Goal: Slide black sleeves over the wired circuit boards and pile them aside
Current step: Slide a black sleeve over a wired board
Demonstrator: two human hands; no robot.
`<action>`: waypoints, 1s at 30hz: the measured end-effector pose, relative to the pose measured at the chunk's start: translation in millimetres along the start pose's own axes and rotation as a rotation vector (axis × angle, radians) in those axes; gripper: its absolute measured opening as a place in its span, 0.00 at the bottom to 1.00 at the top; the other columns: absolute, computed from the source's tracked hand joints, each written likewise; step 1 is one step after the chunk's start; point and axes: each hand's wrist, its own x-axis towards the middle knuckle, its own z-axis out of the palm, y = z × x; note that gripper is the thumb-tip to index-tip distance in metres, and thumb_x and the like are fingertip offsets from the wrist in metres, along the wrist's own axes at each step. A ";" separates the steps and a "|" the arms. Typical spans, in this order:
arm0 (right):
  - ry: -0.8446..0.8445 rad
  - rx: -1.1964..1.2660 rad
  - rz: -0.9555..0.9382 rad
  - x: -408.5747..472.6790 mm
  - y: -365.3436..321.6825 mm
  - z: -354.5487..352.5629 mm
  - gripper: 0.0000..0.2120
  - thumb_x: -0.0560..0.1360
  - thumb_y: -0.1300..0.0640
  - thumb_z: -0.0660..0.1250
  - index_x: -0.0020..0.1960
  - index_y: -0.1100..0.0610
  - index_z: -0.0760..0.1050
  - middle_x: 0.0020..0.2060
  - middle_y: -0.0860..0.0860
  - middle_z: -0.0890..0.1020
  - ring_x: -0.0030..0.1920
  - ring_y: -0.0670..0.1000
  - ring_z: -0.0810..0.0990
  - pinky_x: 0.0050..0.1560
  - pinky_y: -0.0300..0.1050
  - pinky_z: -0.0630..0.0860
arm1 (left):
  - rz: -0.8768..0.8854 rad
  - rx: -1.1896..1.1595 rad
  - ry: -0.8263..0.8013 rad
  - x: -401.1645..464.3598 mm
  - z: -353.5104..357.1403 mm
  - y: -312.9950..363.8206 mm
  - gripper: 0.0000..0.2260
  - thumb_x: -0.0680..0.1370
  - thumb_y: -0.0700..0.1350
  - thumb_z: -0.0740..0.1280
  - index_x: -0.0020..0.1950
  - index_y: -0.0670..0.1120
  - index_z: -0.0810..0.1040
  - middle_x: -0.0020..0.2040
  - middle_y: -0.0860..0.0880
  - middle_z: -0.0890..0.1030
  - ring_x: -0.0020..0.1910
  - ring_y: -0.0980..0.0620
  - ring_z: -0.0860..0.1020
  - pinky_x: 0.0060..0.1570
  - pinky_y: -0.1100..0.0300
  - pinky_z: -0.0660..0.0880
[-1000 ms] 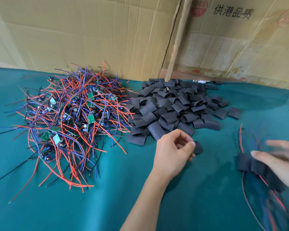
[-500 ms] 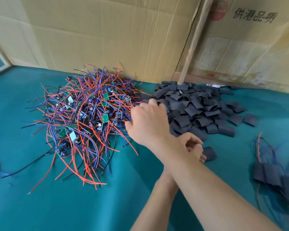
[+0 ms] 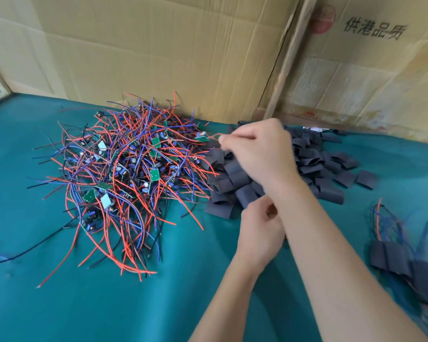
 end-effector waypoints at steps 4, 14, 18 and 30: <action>0.071 0.091 -0.039 -28.0 17.2 -47.0 0.13 0.71 0.48 0.72 0.39 0.58 0.85 0.31 0.58 0.80 0.33 0.54 0.75 0.35 0.46 0.72 | -0.050 -0.208 0.010 1.2 -0.9 12.1 0.13 0.81 0.34 0.56 0.44 0.42 0.78 0.36 0.42 0.81 0.30 0.48 0.80 0.33 0.59 0.78; -0.300 -0.021 0.137 -136.6 85.8 -80.1 0.24 0.70 0.35 0.67 0.38 0.57 0.83 0.31 0.53 0.78 0.33 0.51 0.74 0.37 0.45 0.70 | -0.161 -0.416 0.020 -1.3 -6.8 25.7 0.13 0.86 0.44 0.56 0.57 0.38 0.78 0.41 0.41 0.85 0.36 0.47 0.84 0.36 0.60 0.81; 0.024 -0.058 0.223 -112.6 109.2 -85.0 0.04 0.73 0.48 0.74 0.41 0.46 0.85 0.40 0.43 0.86 0.42 0.44 0.81 0.46 0.35 0.73 | -0.117 -0.335 0.038 -2.1 -7.7 23.6 0.15 0.87 0.42 0.55 0.52 0.40 0.80 0.37 0.43 0.83 0.31 0.50 0.80 0.34 0.62 0.79; 0.032 -0.236 0.189 -114.1 138.0 -69.9 0.11 0.69 0.59 0.80 0.50 0.51 0.85 0.42 0.44 0.80 0.40 0.43 0.76 0.43 0.28 0.67 | 0.011 -0.034 -0.080 -2.4 -5.7 12.3 0.13 0.83 0.41 0.59 0.53 0.45 0.84 0.34 0.47 0.78 0.33 0.52 0.73 0.33 0.63 0.72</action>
